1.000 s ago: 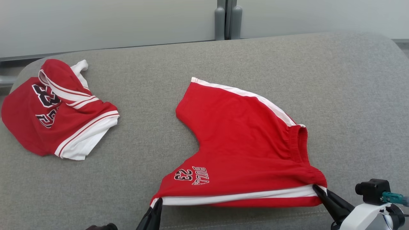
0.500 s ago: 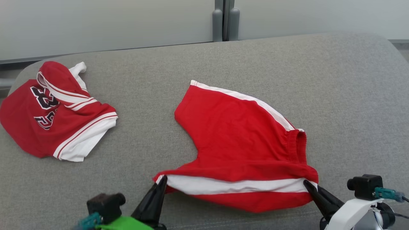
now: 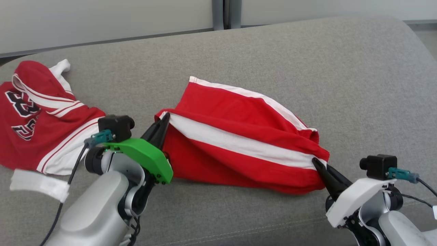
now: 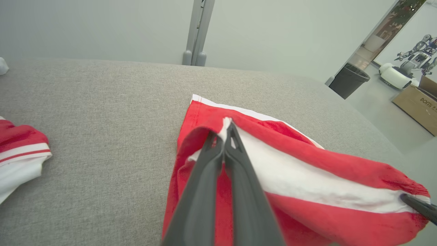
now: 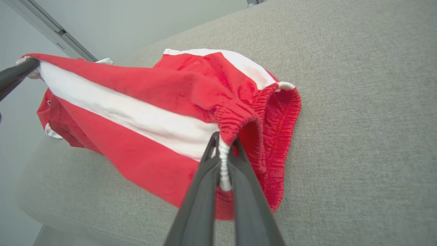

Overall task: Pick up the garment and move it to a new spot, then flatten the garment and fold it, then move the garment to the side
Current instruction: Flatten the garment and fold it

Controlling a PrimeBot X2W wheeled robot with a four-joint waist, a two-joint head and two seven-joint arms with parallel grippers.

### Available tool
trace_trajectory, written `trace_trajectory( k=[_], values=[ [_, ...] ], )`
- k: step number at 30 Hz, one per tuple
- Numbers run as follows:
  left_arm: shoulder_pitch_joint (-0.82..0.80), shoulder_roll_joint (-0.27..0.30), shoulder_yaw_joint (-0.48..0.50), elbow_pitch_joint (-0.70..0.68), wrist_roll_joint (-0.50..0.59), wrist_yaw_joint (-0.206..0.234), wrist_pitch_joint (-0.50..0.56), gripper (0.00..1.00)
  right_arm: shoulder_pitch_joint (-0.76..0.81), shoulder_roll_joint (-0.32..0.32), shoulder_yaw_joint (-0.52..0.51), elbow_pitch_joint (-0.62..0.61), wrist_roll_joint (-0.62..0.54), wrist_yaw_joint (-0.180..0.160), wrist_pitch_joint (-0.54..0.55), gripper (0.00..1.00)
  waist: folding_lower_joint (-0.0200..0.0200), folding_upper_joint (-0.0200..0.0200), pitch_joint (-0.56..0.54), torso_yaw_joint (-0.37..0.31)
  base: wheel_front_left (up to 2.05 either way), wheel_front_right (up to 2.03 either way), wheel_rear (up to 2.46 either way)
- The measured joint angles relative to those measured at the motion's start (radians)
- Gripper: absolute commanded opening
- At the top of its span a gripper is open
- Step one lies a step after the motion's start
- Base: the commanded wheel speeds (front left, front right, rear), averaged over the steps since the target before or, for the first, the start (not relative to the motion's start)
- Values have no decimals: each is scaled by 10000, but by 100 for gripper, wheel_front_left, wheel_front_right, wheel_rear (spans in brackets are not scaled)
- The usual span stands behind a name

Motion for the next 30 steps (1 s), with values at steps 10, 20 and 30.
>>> trace_trajectory(
  k=[10, 20, 30],
  values=[
    [-2659, -548, -201, 2817, 479, -853, 380, 0, -1356, 792, 31, 746, -2, -2, -470, 0, 0, 0, 1047, -754, 0, 0, 0],
    [-4678, -963, -401, 5183, 871, -1302, 606, 0, -2695, 1373, 268, 1664, 173, -2, -888, 0, 0, 0, 2147, -1531, 0, 0, 0],
    [-5875, -1267, -466, 7154, 963, -1586, 688, 0, -3941, 1636, 679, 2732, 460, -2, -1093, 0, 0, 0, 3020, -2078, 0, 0, 0]
  ],
)
